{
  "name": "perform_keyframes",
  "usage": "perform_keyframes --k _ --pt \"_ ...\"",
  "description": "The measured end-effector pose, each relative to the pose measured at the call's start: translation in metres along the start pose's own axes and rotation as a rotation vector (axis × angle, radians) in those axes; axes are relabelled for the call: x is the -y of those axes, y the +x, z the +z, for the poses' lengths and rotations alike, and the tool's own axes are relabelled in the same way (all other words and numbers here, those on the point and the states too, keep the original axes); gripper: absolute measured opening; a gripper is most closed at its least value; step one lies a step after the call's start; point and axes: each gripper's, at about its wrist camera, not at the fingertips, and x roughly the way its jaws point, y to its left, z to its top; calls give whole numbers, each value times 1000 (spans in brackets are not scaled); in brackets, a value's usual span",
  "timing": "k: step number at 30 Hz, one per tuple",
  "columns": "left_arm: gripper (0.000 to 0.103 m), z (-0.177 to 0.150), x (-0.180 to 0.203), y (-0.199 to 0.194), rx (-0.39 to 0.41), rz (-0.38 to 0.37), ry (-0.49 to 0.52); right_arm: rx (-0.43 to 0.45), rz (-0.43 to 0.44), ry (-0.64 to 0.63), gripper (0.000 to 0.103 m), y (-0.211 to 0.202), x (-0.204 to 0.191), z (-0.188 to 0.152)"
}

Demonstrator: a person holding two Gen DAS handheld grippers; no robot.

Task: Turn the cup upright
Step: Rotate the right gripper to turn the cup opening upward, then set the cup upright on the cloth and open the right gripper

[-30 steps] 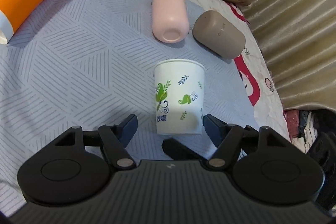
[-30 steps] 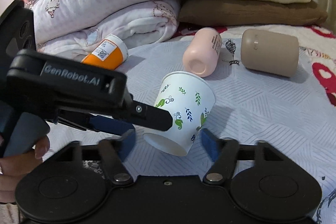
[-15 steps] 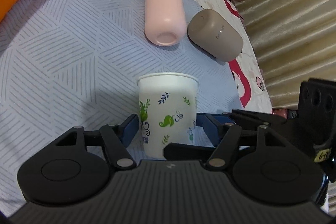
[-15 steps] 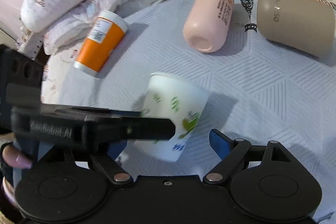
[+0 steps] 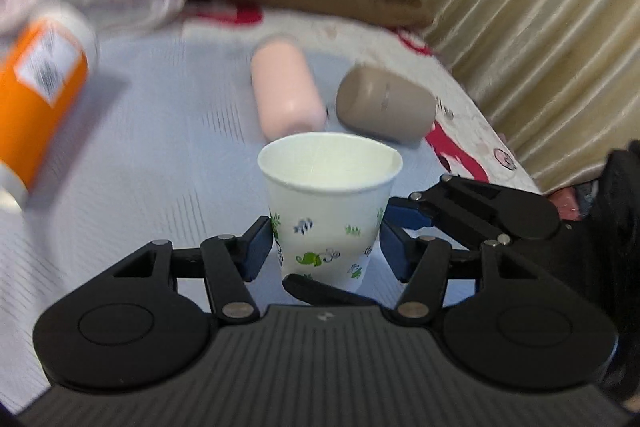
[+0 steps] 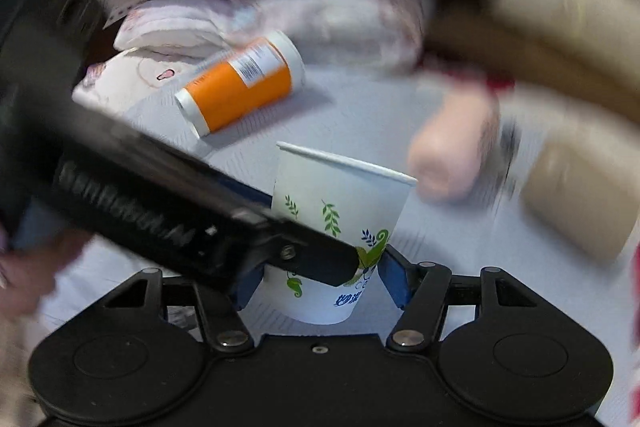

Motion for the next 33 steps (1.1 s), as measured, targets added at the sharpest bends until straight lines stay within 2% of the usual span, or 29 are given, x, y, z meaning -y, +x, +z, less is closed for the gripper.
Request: perform_keyframes --k 2,4,6,10,15,21,27,31,32,33 --pt "58 -4 10 -6 73 61 101 86 -96 -118 67 1 -14 -4" --pt "58 -8 18 -7 128 131 189 168 -155 -189 67 8 -21 -8" --pt "58 -11 22 -6 168 178 251 235 -160 -191 67 15 -18 -10" --pt "58 -14 17 -5 186 195 279 285 -149 -178 67 27 -13 -13" --pt "57 -15 10 7 160 185 262 263 -141 -150 67 49 -9 -9" --pt "58 -16 -6 22 102 154 178 172 -92 -72 67 65 -2 -7" --pt "60 -20 -8 24 92 142 134 172 -95 -61 66 68 -3 -7" --pt "78 -19 -10 22 40 186 103 169 -78 -47 66 58 -8 -16" --pt "79 -20 -8 19 40 201 113 167 -72 -29 67 55 -6 -18" --pt "83 -21 -7 17 37 208 117 163 -71 -14 73 54 -5 -18"
